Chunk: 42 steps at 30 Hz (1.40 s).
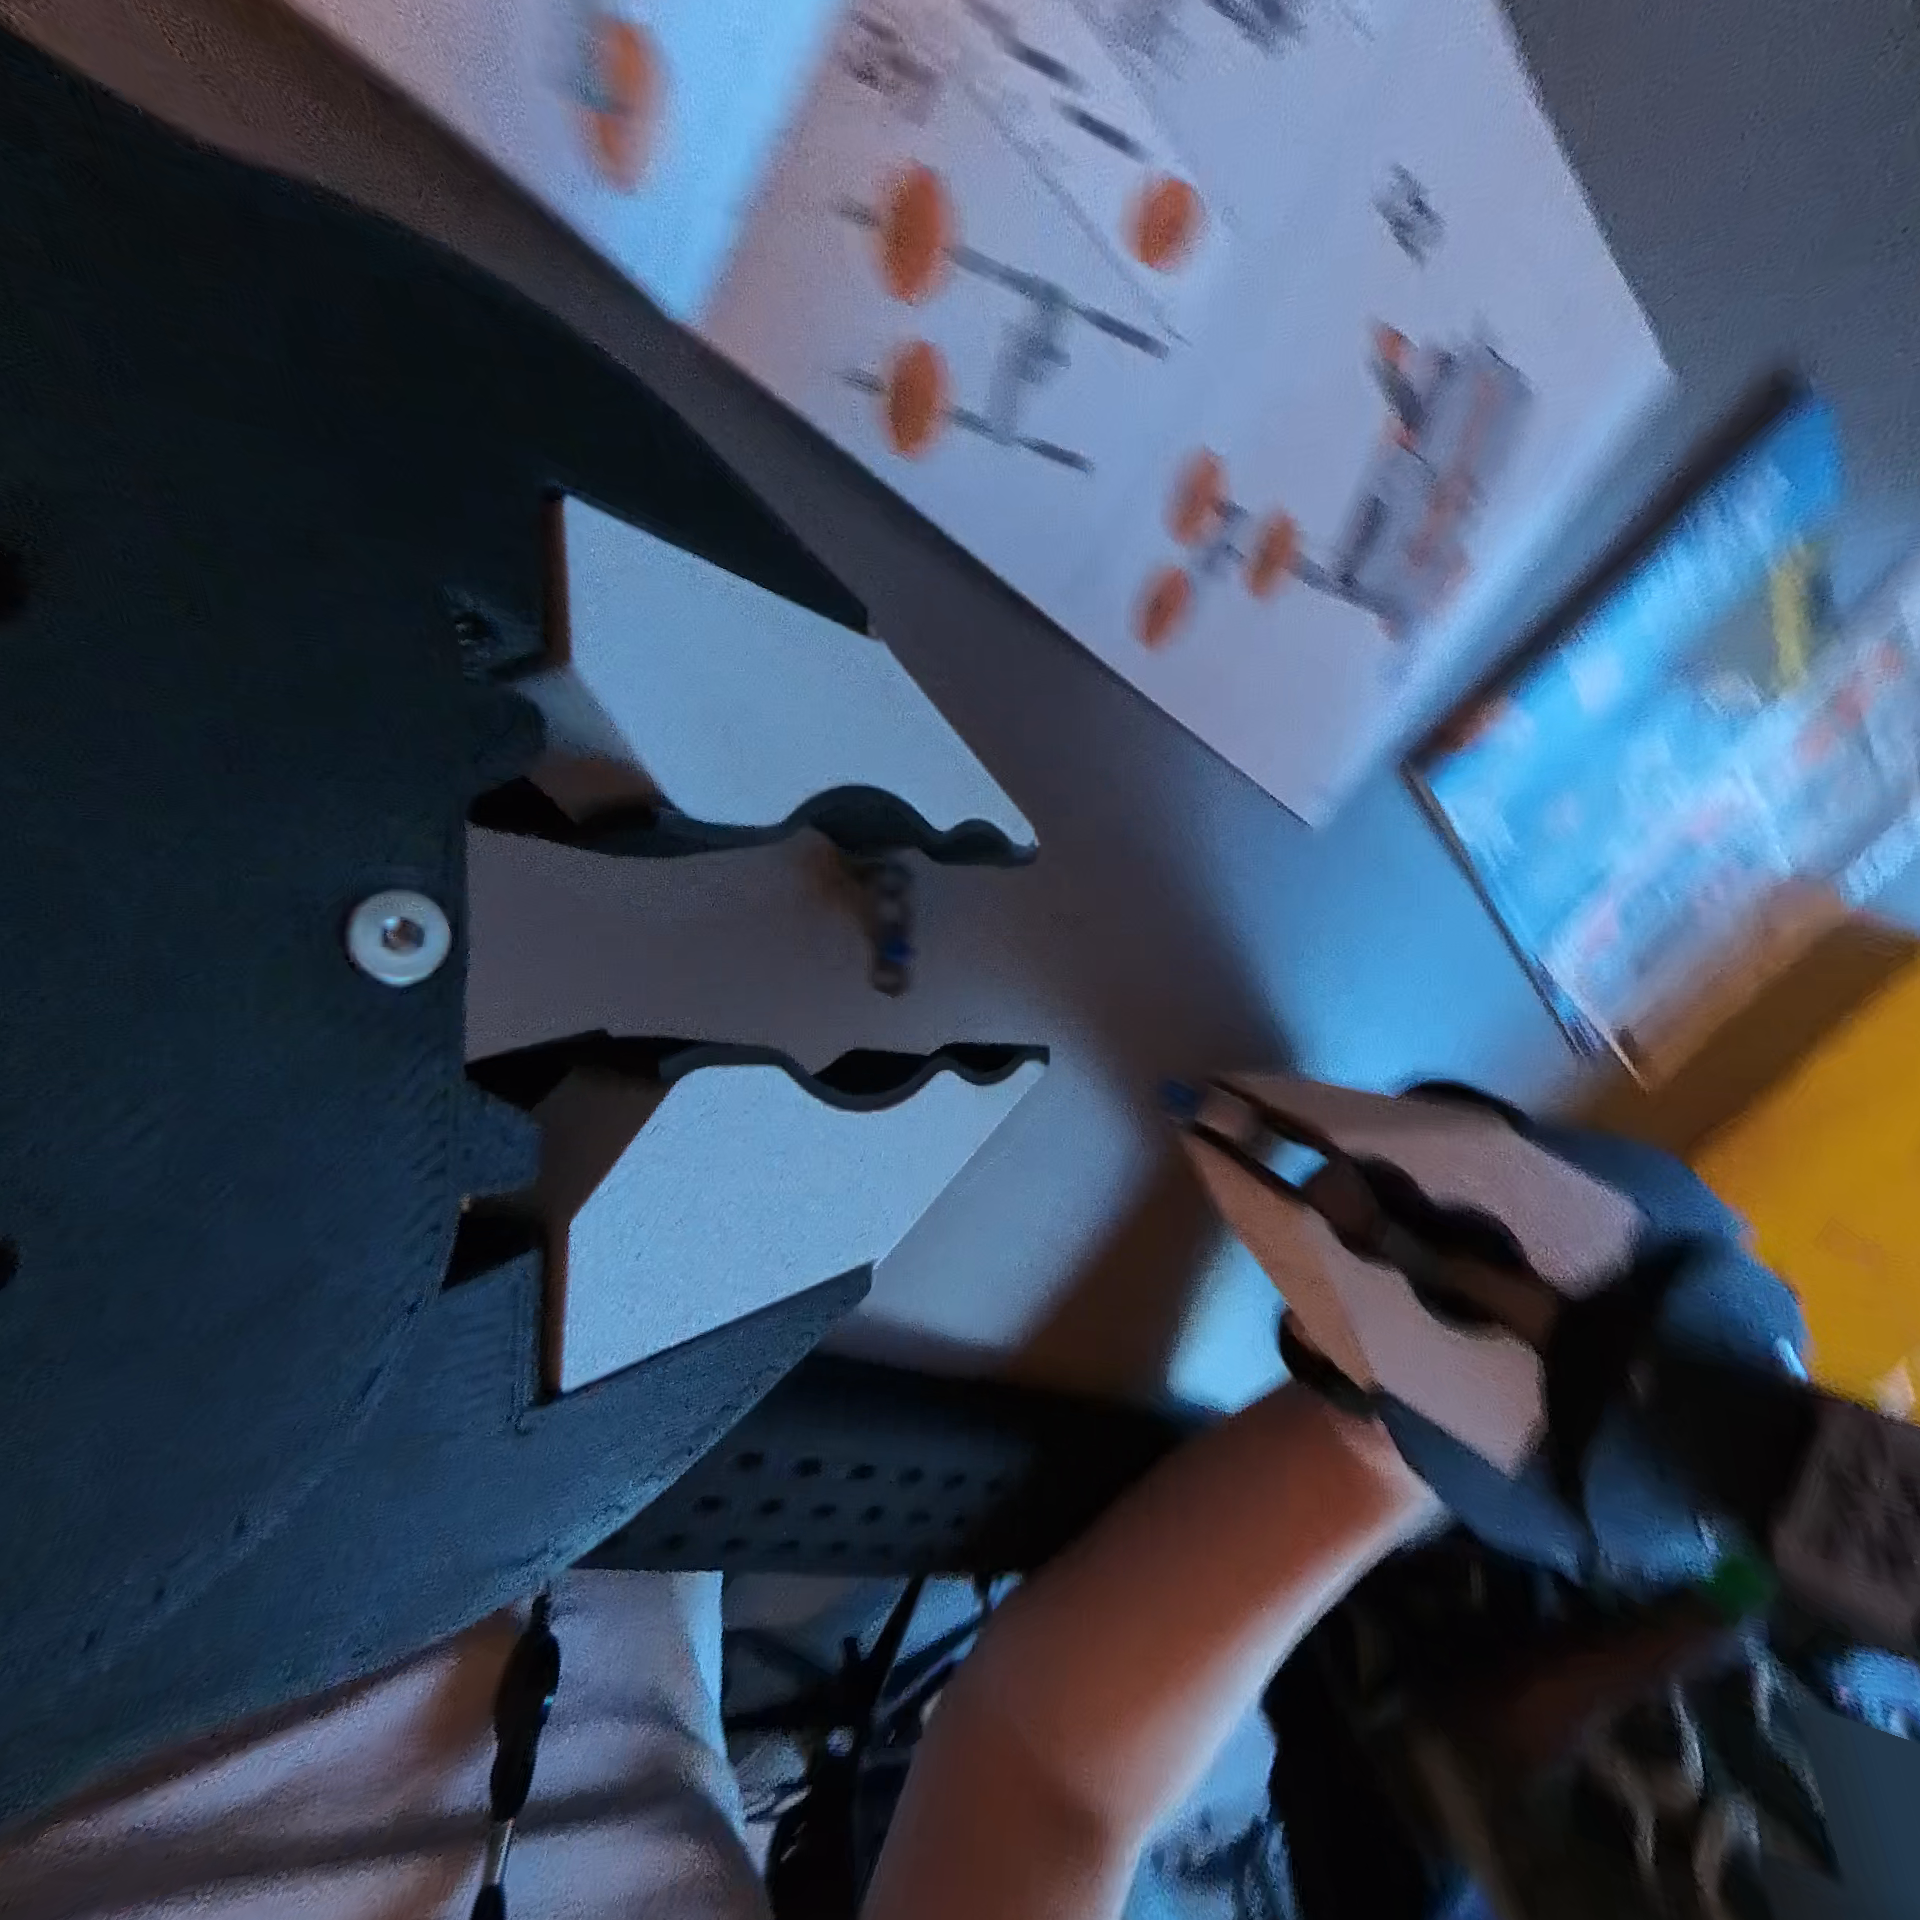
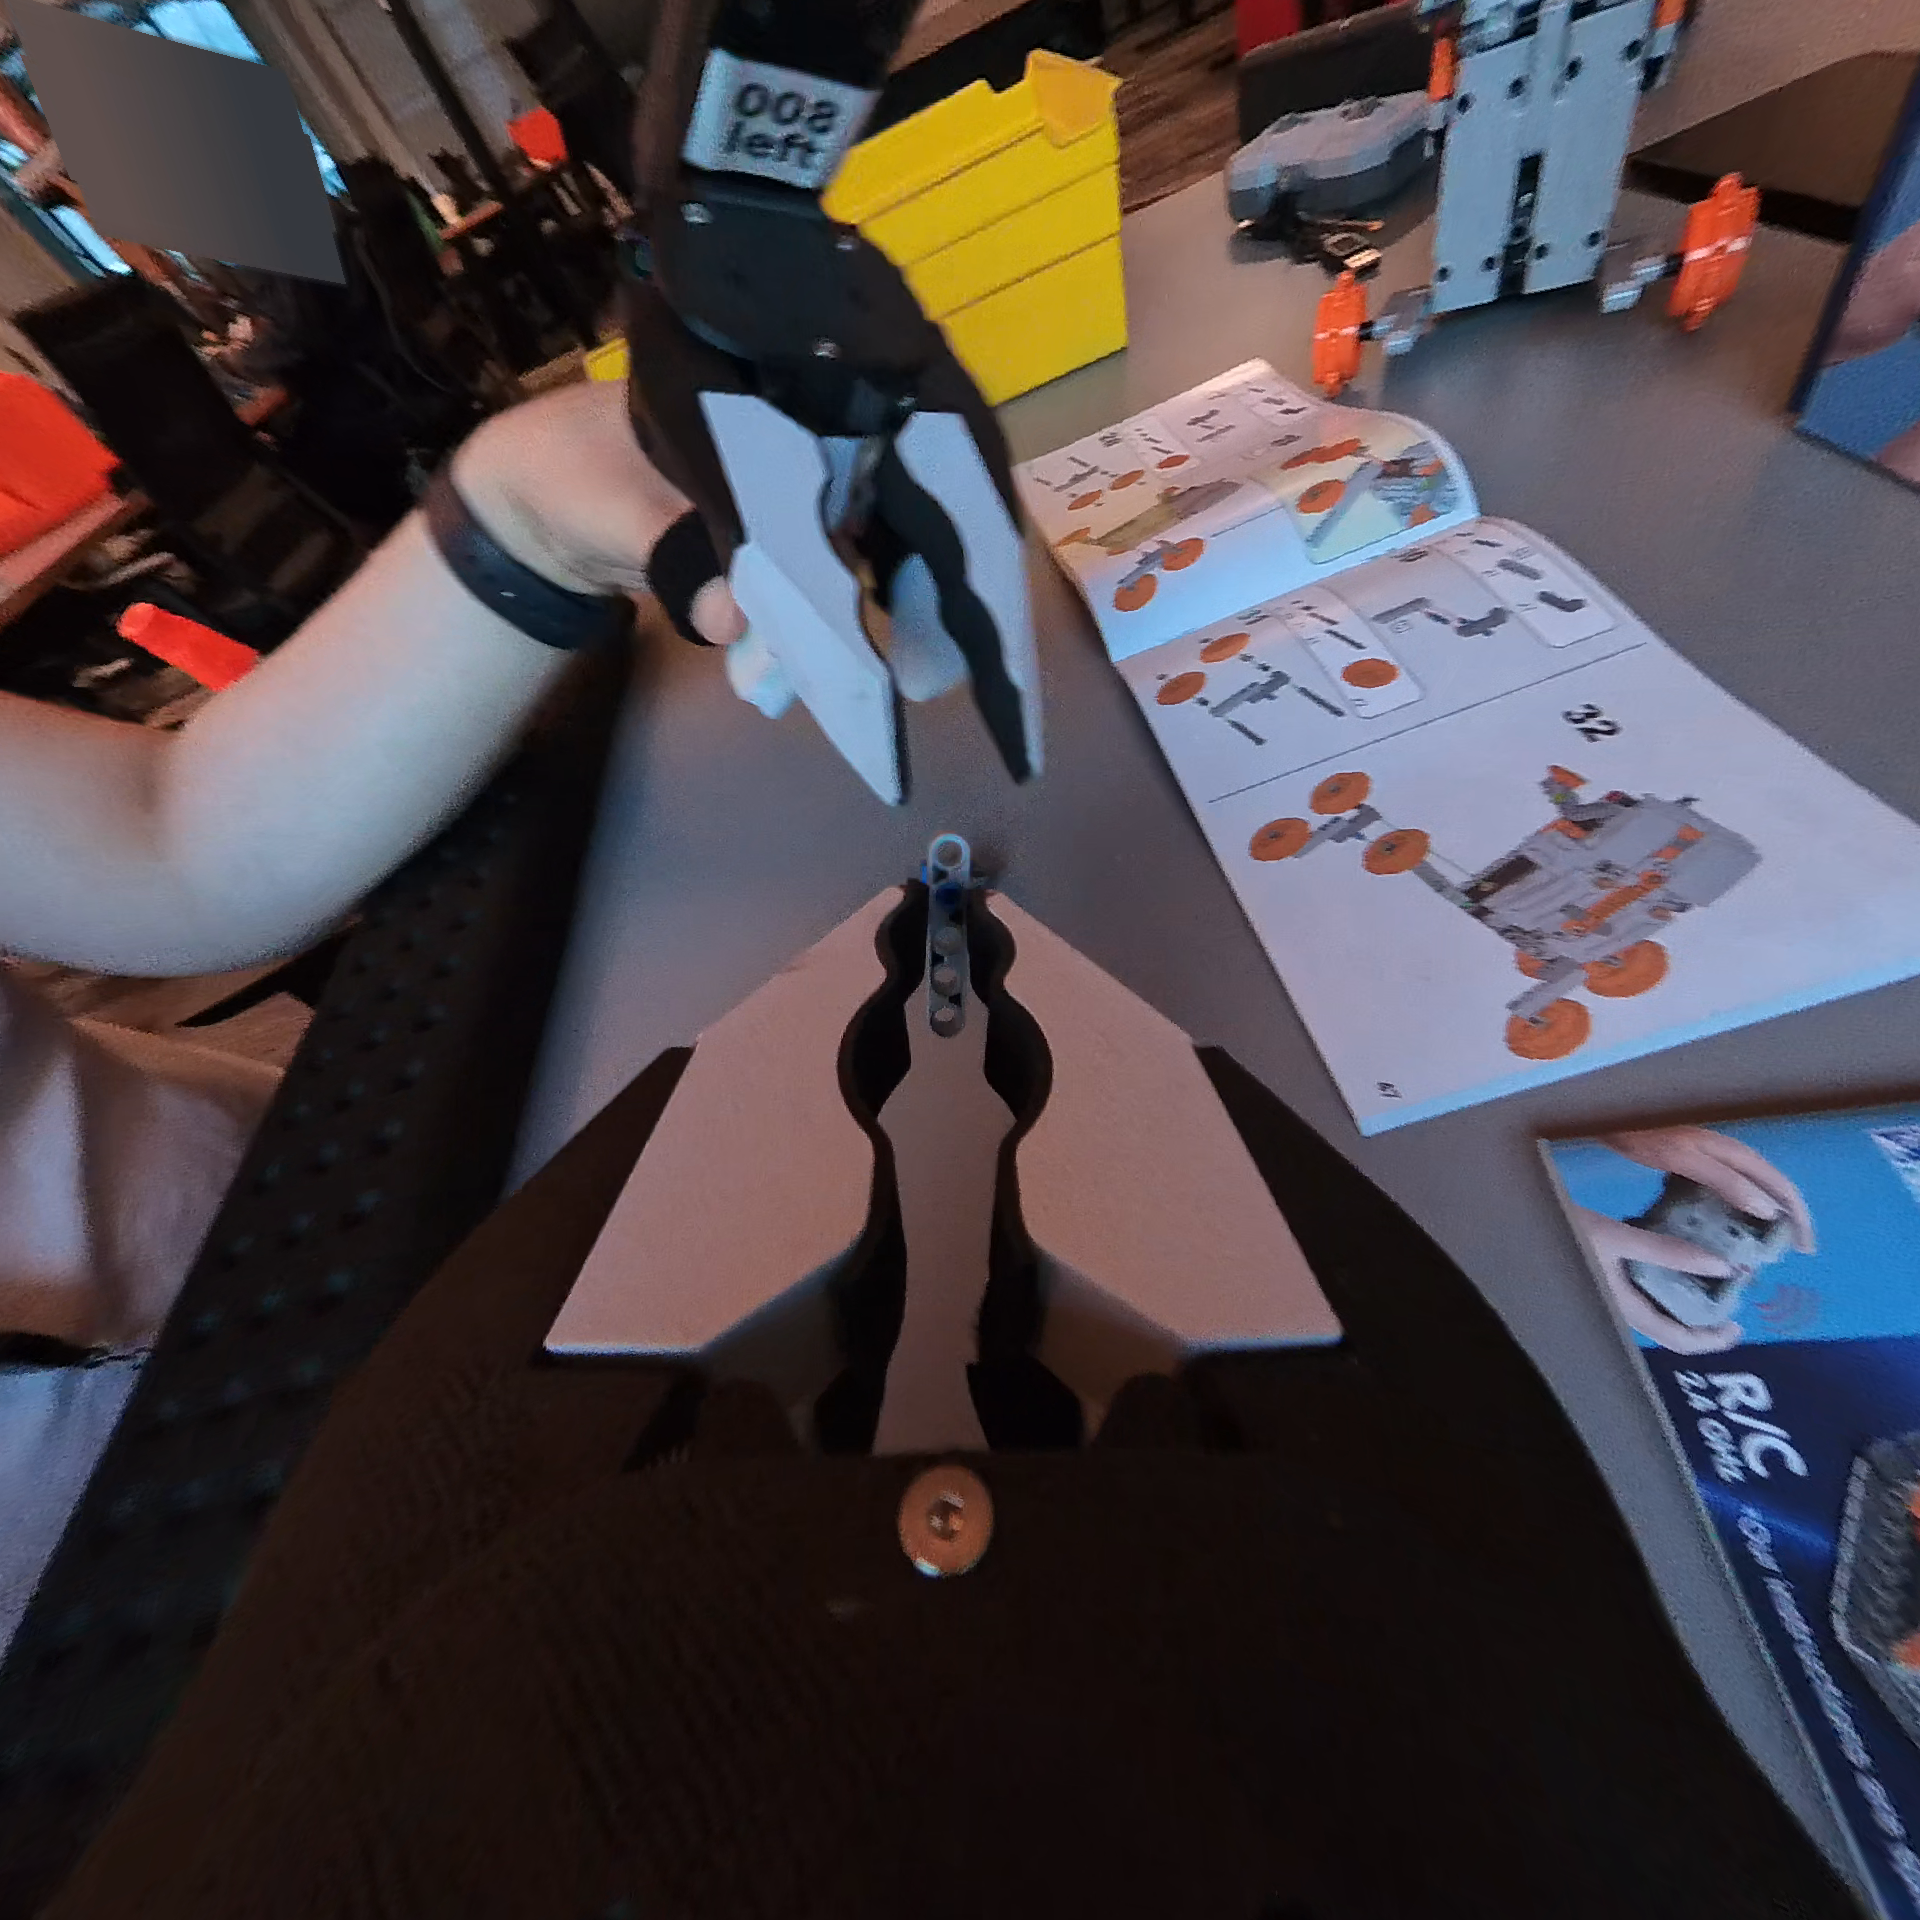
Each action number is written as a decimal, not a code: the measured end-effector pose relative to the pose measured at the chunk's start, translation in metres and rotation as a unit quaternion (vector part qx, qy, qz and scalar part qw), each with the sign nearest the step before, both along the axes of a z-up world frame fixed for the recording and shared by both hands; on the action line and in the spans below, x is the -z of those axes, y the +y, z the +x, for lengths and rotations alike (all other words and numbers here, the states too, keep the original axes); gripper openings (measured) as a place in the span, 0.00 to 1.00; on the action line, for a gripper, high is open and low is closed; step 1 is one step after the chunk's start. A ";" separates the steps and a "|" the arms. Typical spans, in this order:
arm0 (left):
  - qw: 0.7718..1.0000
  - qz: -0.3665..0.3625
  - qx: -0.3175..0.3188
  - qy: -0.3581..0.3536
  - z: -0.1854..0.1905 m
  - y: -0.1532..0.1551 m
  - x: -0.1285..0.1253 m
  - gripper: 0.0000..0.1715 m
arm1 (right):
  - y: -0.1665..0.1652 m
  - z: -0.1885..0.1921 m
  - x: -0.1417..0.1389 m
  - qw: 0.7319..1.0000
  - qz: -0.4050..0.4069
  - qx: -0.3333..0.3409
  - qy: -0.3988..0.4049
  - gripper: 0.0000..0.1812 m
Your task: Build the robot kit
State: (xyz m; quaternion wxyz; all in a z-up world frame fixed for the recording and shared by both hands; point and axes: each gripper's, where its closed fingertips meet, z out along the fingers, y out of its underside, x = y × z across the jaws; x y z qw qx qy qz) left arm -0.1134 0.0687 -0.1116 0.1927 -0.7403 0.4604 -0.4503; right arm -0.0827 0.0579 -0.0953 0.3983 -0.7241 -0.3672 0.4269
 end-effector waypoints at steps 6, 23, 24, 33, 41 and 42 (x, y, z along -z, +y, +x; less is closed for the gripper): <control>0.990 0.115 -0.030 0.071 -0.038 -0.007 0.007 0.19 | 0.007 0.007 0.003 1.000 0.002 0.017 -0.008 0.03; 0.968 0.217 0.110 0.065 -0.025 -0.010 0.048 0.10 | -0.008 0.001 0.057 0.976 -0.197 0.020 -0.090 0.03; 0.968 0.218 0.108 0.063 -0.023 -0.011 0.048 0.09 | -0.010 0.000 0.059 0.975 -0.199 0.015 -0.094 0.03; 0.954 0.294 0.059 0.013 -0.006 -0.018 0.026 0.03 | -0.008 -0.009 0.026 0.994 -0.073 0.011 -0.078 0.22; 0.926 0.369 -0.028 0.074 -0.006 -0.009 0.017 0.03 | -0.019 -0.012 -0.005 0.997 -0.042 0.056 -0.014 0.23; 0.924 0.369 -0.034 0.098 -0.009 -0.006 0.023 0.03 | -0.019 -0.011 -0.003 0.996 -0.017 0.074 -0.040 0.23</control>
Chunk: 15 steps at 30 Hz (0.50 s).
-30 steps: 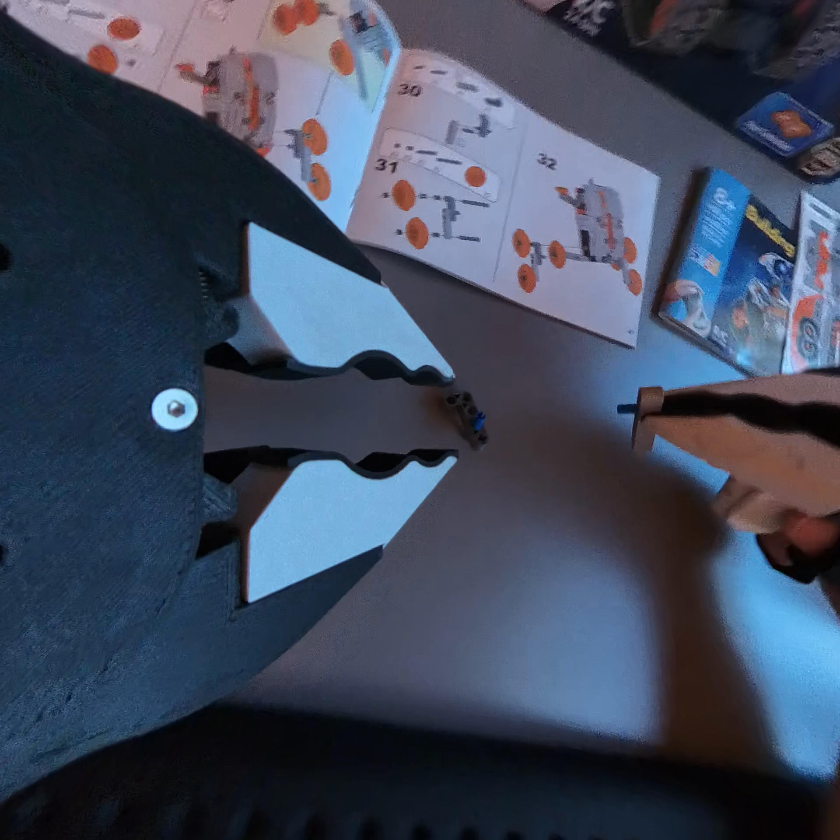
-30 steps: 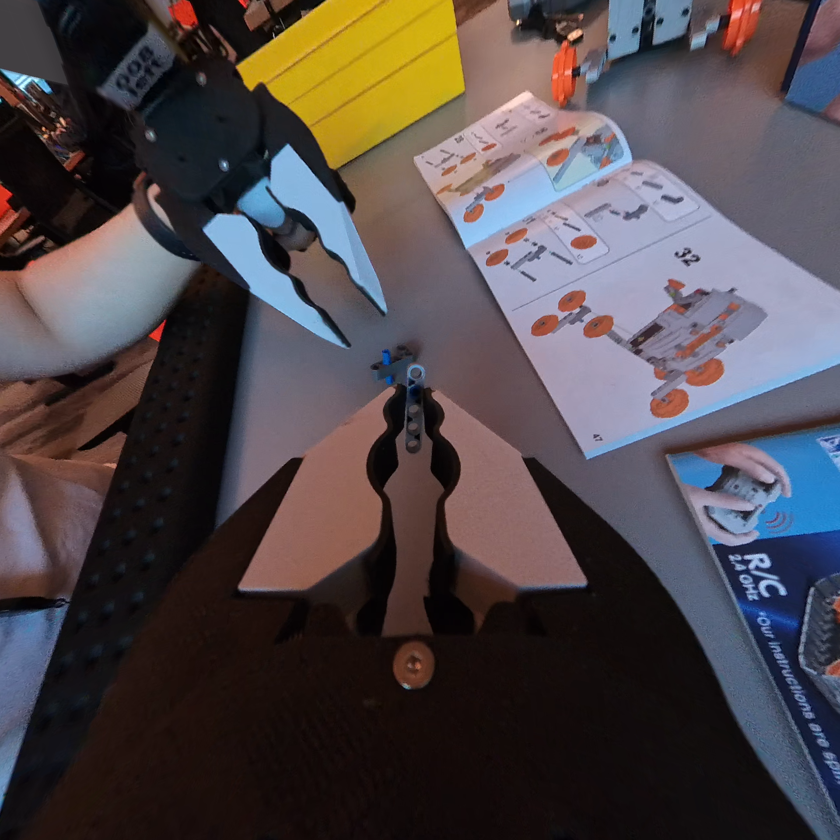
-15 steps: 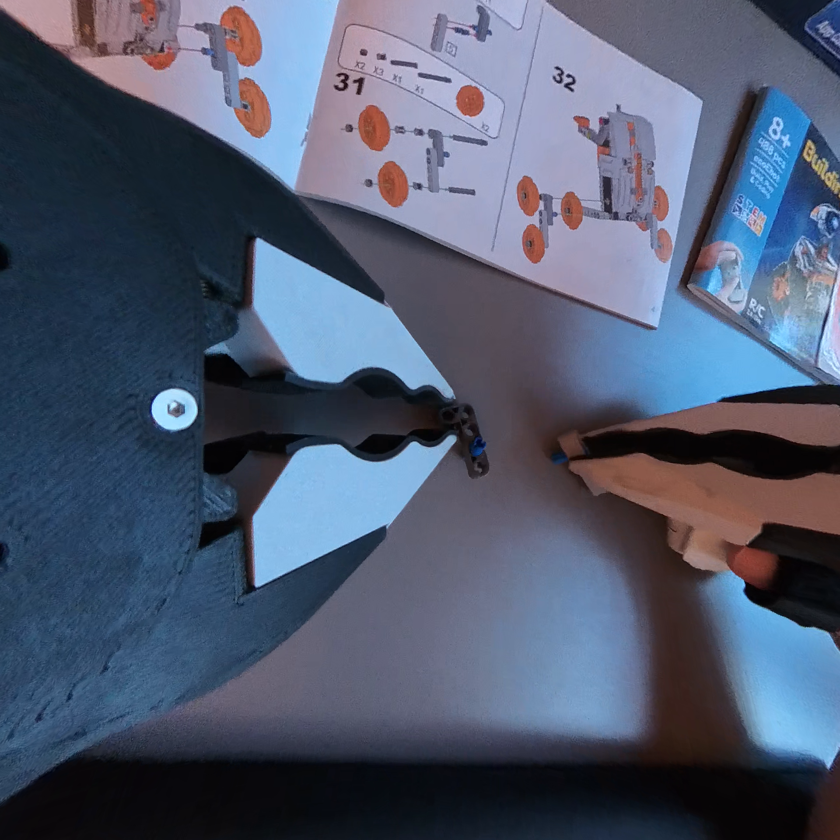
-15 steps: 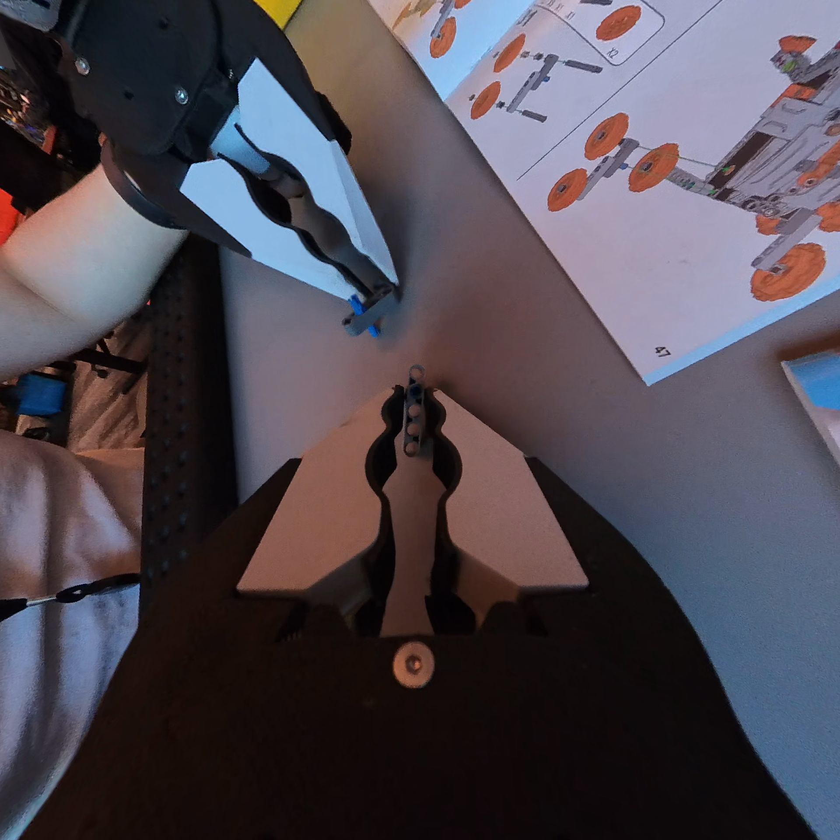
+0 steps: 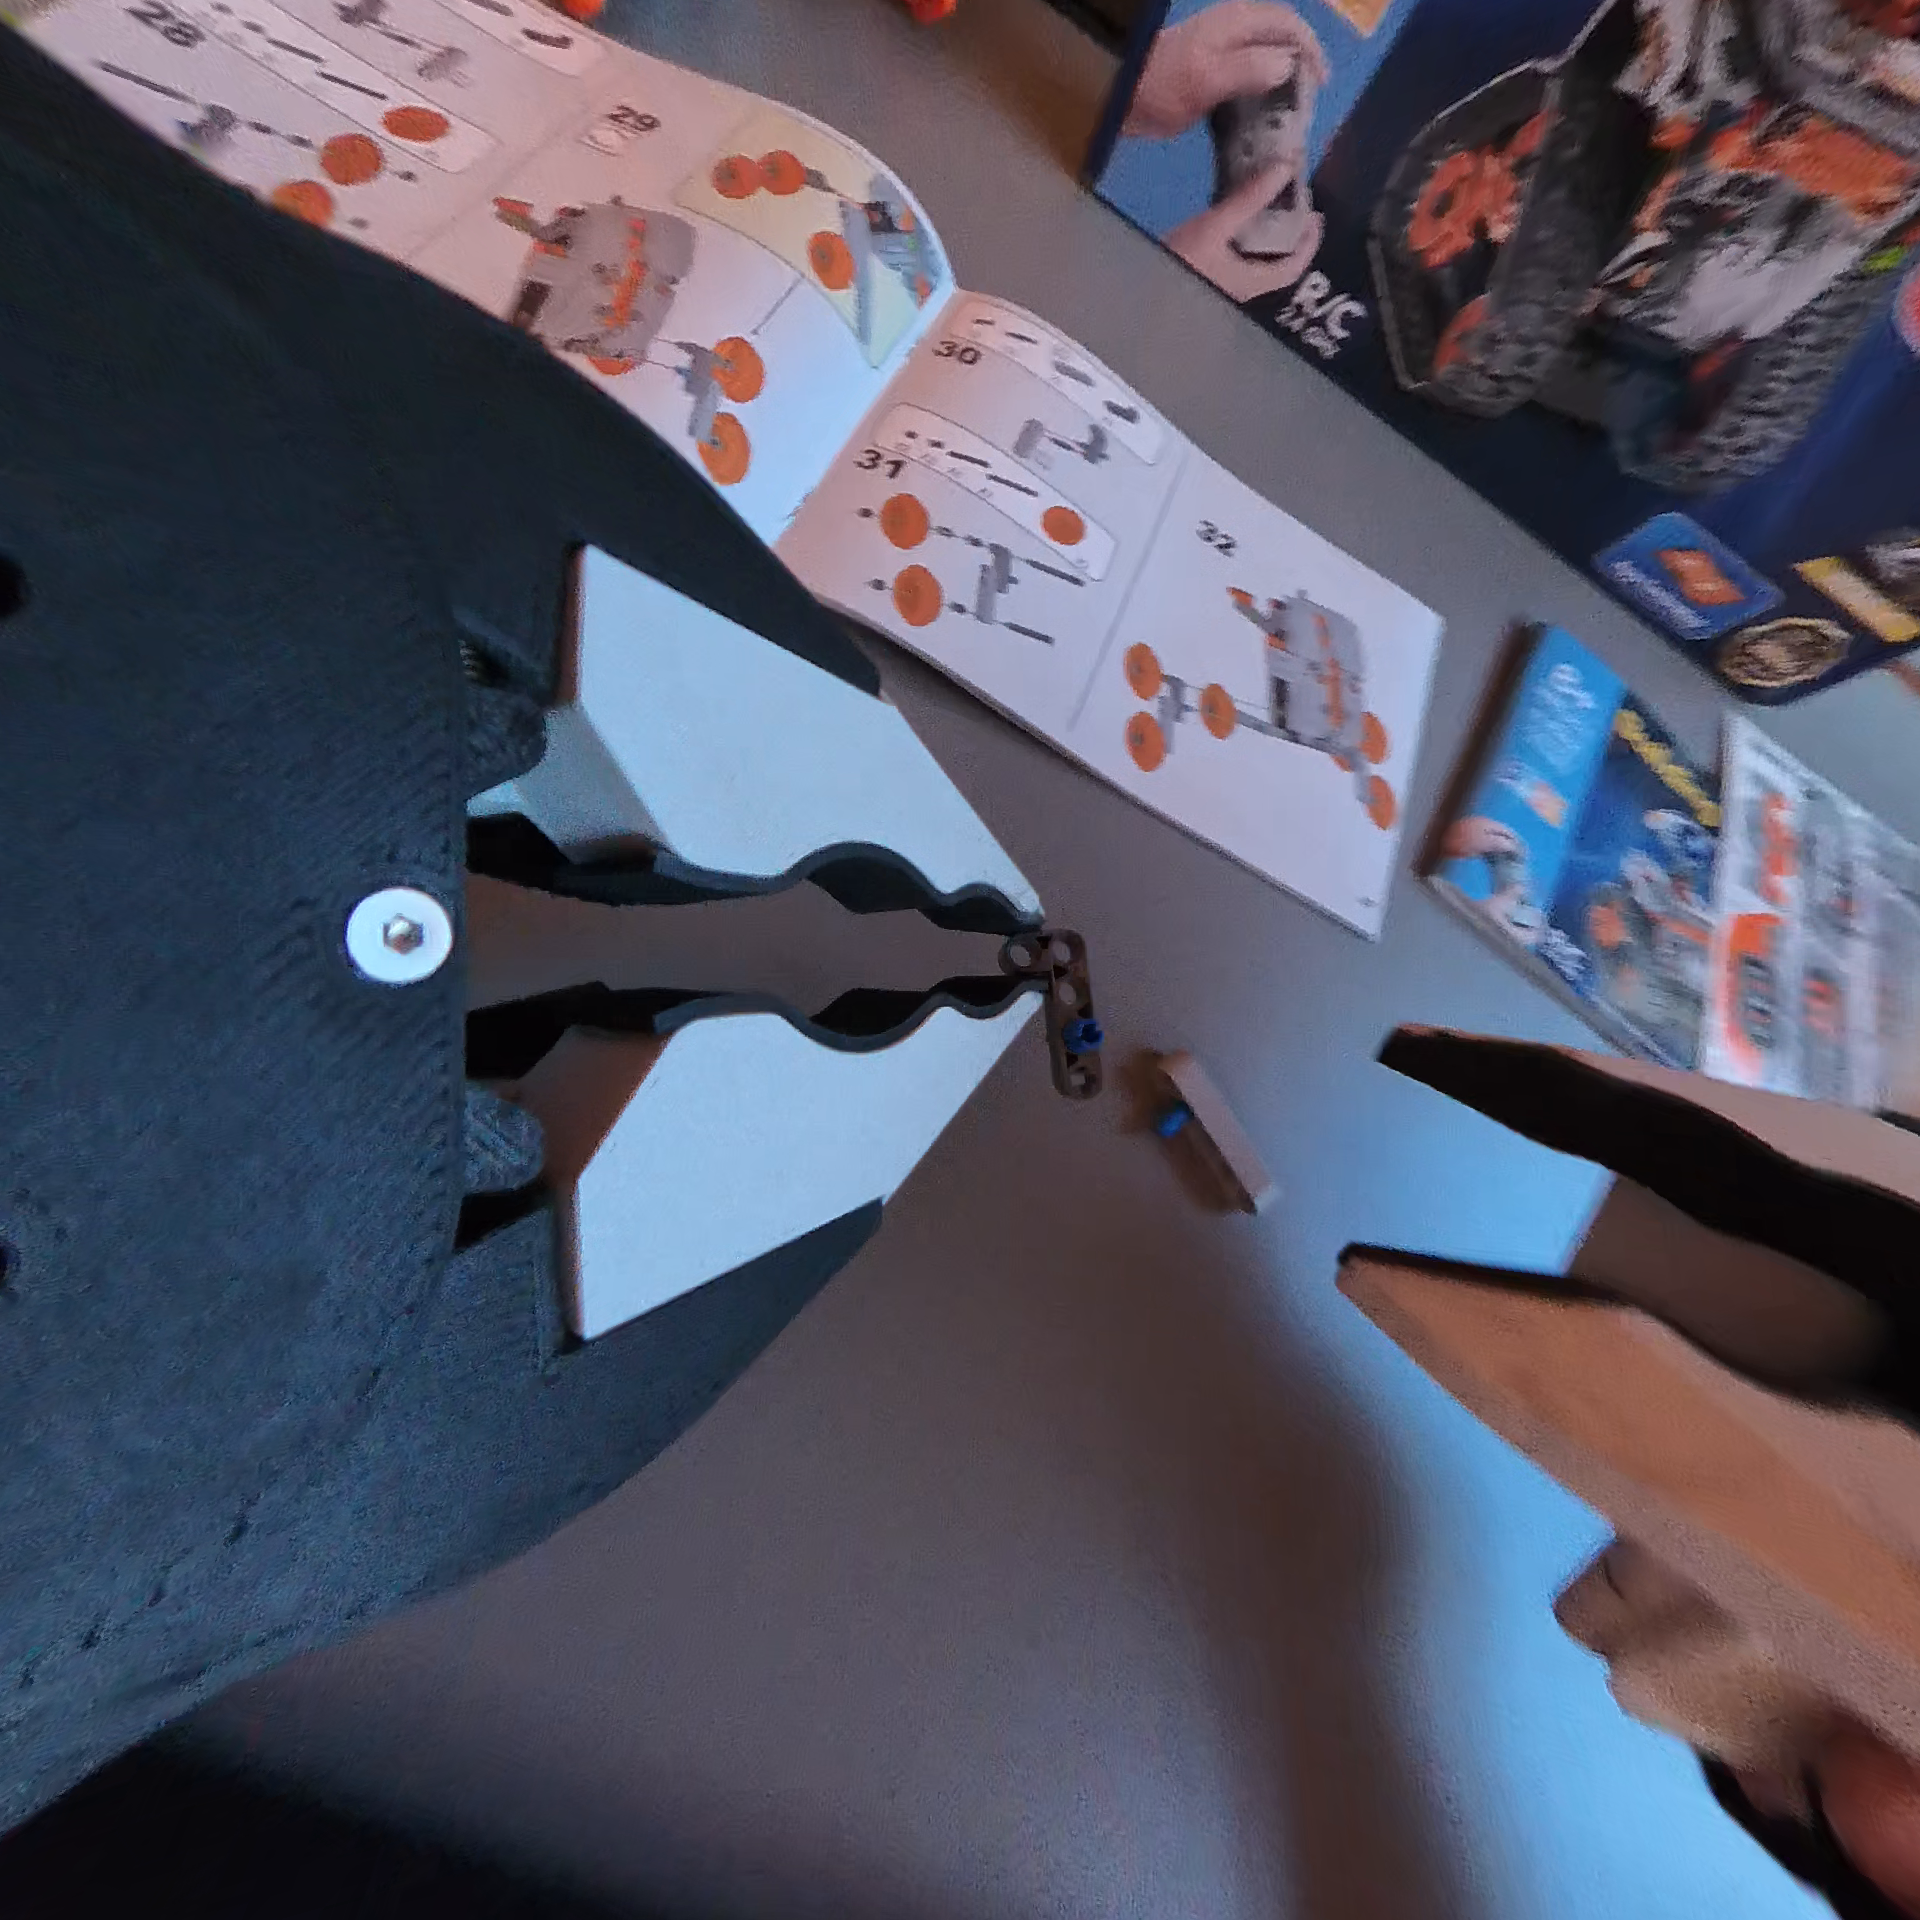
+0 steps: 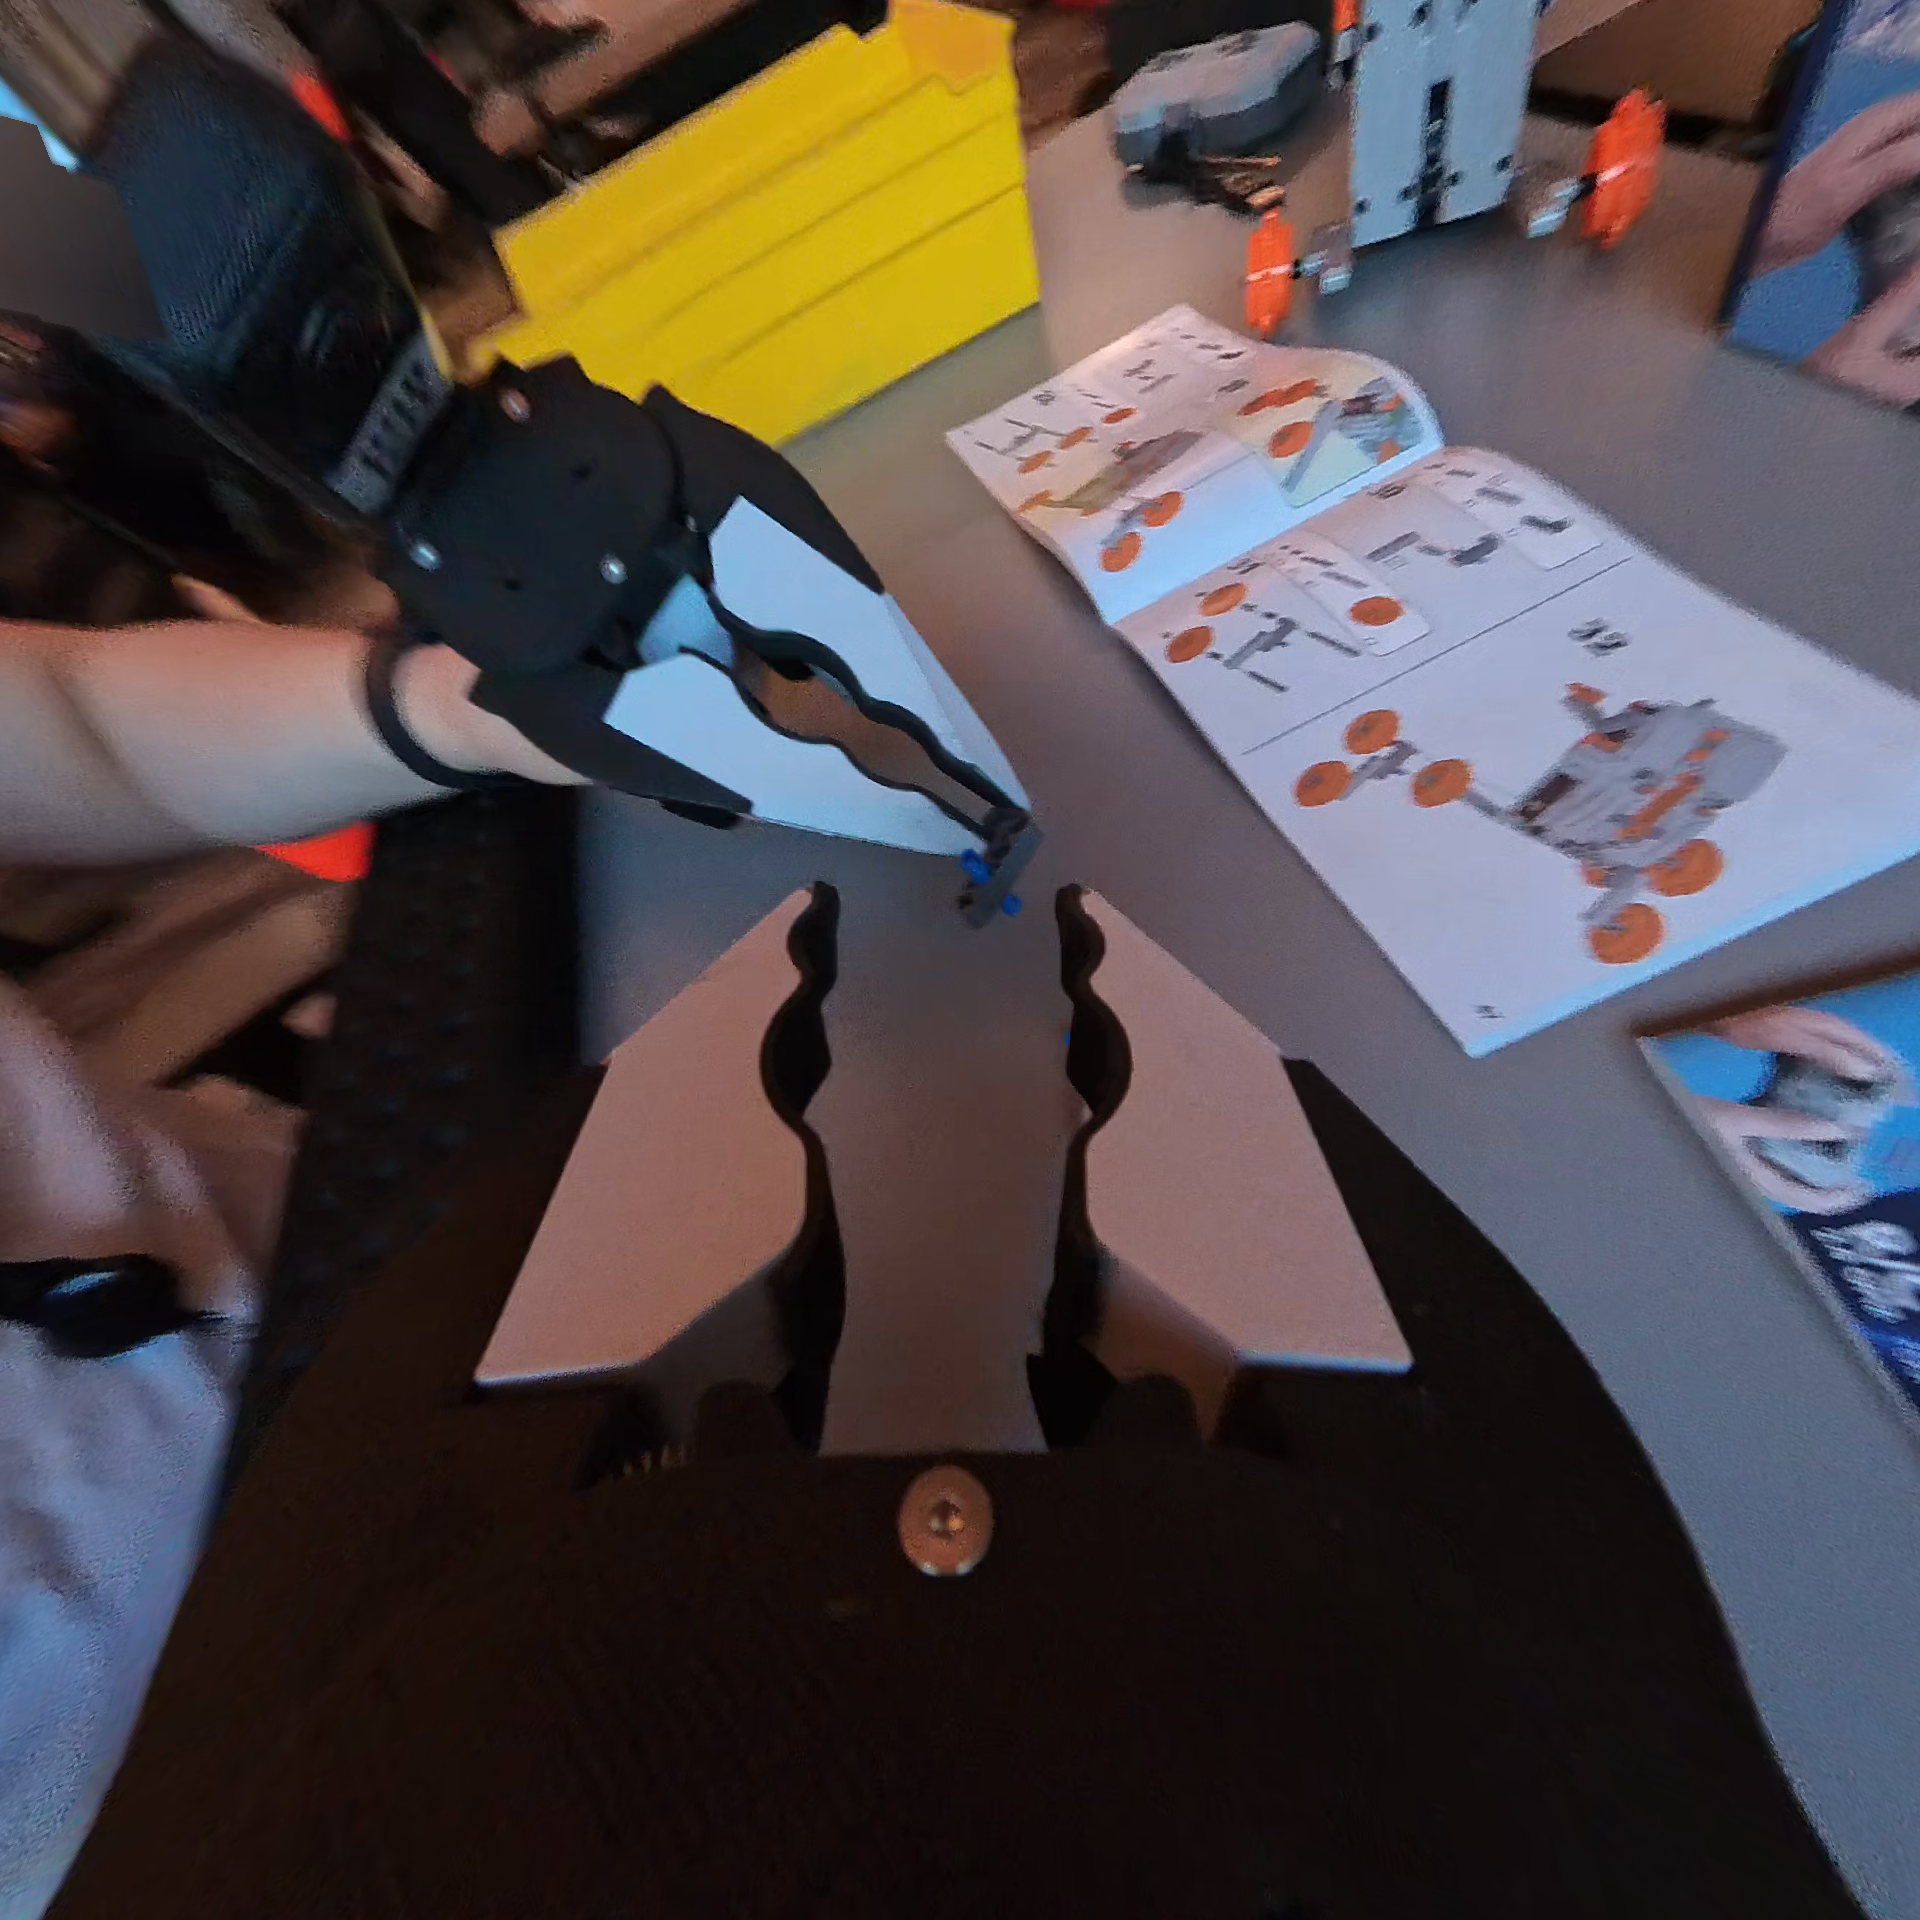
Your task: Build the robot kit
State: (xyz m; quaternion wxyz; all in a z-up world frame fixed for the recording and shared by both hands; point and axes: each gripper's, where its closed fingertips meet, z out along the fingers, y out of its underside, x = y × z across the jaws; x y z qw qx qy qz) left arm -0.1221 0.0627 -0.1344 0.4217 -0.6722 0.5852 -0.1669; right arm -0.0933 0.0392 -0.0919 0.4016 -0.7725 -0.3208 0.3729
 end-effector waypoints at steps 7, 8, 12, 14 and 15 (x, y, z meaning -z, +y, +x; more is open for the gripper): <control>0.997 -0.023 -0.063 0.037 -0.018 0.015 0.007 0.03 | 0.005 -0.028 0.010 0.970 0.158 0.064 -0.175 0.18; 0.997 -0.028 -0.067 0.039 -0.021 0.016 0.007 0.03 | 0.008 -0.030 0.010 0.966 0.168 0.071 -0.185 0.16; 0.996 -0.039 -0.077 0.017 -0.033 0.026 -0.004 0.03 | 0.017 -0.046 0.009 0.973 0.144 0.066 -0.167 0.16; 0.996 -0.048 -0.072 -0.027 -0.035 0.027 -0.018 0.03 | 0.017 -0.054 -0.001 0.988 0.106 0.058 -0.092 0.16; 0.996 -0.038 -0.063 -0.045 -0.036 0.028 -0.026 0.03 | 0.016 -0.057 -0.009 0.996 0.067 0.053 -0.040 0.16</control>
